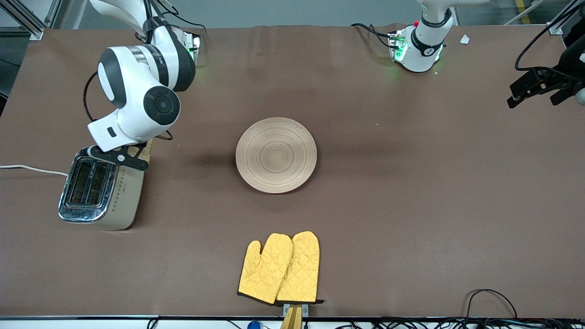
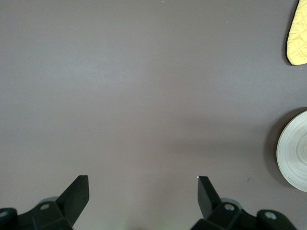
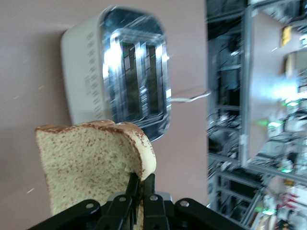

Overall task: Move plate and put bread in toaster
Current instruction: 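Lift the bread with the right gripper and carry it over the toaster, then lower the bread into the toaster slot with the right gripper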

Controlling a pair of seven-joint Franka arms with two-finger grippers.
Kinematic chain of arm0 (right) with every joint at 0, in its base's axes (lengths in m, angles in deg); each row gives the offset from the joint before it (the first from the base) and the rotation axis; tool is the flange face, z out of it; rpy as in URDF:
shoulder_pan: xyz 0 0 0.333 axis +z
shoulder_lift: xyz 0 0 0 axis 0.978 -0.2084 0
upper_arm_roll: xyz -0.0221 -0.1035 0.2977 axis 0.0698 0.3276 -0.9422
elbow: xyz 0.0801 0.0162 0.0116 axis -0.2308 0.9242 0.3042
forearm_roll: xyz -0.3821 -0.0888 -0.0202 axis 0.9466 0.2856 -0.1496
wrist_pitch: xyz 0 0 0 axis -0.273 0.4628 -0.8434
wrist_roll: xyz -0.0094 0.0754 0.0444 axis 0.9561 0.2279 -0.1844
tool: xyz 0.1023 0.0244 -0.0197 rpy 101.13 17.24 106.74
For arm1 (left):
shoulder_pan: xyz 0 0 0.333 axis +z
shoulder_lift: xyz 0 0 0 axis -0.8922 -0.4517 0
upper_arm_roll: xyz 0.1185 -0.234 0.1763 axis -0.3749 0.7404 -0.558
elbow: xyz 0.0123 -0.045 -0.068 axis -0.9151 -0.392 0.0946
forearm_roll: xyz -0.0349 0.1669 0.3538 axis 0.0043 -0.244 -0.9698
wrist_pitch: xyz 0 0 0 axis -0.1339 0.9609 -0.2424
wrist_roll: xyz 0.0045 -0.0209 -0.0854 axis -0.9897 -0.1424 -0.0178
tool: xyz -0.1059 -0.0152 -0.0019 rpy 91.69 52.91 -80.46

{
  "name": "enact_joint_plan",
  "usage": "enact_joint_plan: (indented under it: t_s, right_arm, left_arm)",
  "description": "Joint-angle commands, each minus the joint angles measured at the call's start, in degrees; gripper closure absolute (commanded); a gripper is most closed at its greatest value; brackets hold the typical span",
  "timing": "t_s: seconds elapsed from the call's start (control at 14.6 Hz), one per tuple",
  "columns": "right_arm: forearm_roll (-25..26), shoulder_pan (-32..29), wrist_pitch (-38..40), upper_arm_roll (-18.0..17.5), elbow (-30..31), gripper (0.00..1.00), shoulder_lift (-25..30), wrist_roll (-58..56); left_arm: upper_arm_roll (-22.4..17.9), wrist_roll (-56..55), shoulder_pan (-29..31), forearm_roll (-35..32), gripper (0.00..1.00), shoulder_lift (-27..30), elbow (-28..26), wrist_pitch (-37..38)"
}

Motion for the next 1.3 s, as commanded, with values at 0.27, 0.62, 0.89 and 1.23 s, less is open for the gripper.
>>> enact_joint_plan:
  t_s: [0.27, 0.62, 0.89, 1.23]
  right_arm:
    - [15.1, -1.9, -1.1, 0.1, 0.6, 1.0, -1.7, 0.0]
    - [16.5, -7.4, -6.6, 0.1, 0.4, 1.0, -3.0, 0.0]
    - [16.4, -8.7, -7.3, 0.1, -1.5, 1.0, -5.5, 1.5]
    - [16.1, -8.7, -7.7, 0.1, -3.4, 1.0, -8.8, 3.1]
  left_arm:
    - [-0.4, 1.2, 0.4, 0.3, 0.0, -0.8, 0.1, -1.5]
    - [-0.4, 1.2, 0.8, 0.2, 0.0, -1.0, 0.0, -2.4]
    - [-0.4, 1.2, 1.5, 0.0, 0.0, -0.9, 0.0, -2.4]
    - [-0.4, 1.4, 1.6, 0.0, 0.0, -0.8, 0.1, -1.9]
